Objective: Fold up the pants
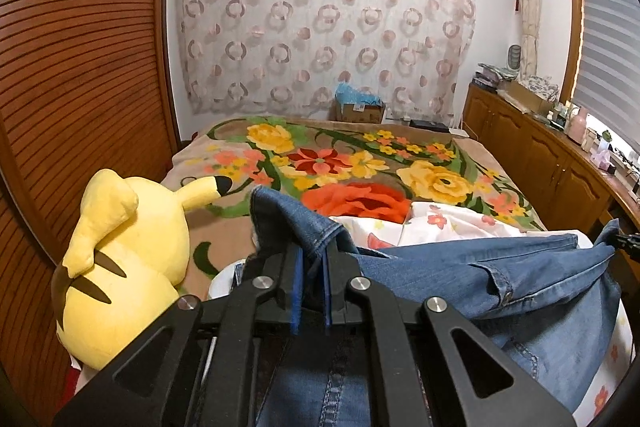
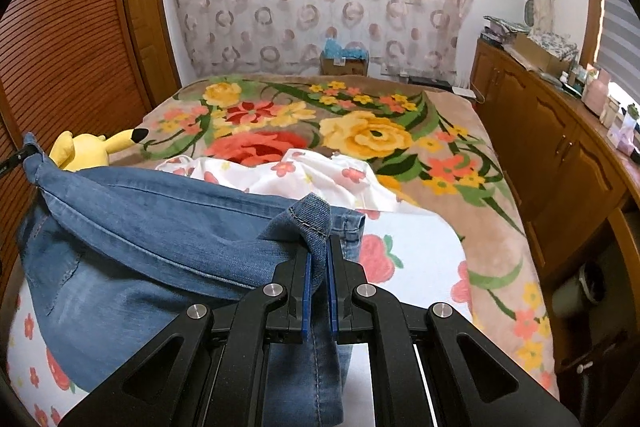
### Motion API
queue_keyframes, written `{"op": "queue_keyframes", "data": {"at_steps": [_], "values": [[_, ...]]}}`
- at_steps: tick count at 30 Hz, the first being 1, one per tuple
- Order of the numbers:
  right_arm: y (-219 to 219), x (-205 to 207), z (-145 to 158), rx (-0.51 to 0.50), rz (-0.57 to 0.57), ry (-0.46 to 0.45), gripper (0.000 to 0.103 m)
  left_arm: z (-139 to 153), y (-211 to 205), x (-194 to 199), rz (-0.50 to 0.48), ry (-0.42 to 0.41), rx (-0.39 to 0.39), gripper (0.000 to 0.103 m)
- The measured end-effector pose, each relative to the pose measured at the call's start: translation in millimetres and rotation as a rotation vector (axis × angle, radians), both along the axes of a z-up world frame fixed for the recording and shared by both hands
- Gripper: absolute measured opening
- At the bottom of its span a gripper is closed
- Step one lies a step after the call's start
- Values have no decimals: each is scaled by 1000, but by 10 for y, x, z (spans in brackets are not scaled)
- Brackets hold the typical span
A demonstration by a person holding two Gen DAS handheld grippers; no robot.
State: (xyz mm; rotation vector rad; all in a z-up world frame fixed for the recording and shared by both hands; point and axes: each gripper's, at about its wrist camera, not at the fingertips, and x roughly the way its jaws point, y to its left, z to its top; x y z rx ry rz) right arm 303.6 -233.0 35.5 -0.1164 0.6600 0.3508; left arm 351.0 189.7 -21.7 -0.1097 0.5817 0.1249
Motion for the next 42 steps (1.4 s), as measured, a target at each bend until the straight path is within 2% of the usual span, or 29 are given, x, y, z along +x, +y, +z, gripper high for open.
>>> {"op": "queue_keyframes", "data": {"at_steps": [2,7,11,17,18,19,20,21,24,26,28,35,42], "values": [[0,26,24,-4,-1,3,6,16,-2,-10,-2,10,-5,10],[11,66,-18,-16,-4,9,6,42,-40,-105,-10,18,26,23],[22,80,-17,-21,-8,11,6,99,-72,-219,-32,9,30,40],[35,77,10,-11,-5,4,6,168,-164,-362,-79,20,23,43],[33,68,-1,-5,0,2,6,159,-186,-387,-90,25,17,53],[35,51,-1,-6,-1,2,9,147,-208,-415,-101,26,10,58],[38,25,0,-10,0,3,16,128,-238,-451,-113,22,0,68],[34,24,3,-13,-2,1,19,106,-260,-479,-121,23,-6,78],[-10,-67,10,-2,3,-2,26,19,-360,-554,-137,32,-18,80],[-50,-150,26,-6,3,-8,37,-35,-403,-593,-145,44,-27,80],[-89,-207,39,-11,5,-10,40,-88,-448,-646,-139,47,-32,80],[-312,-382,-103,-9,19,56,40,-328,-652,-830,-173,89,-57,80],[-443,-276,-345,24,8,153,40,-508,-737,-916,-184,140,-61,80]]}}
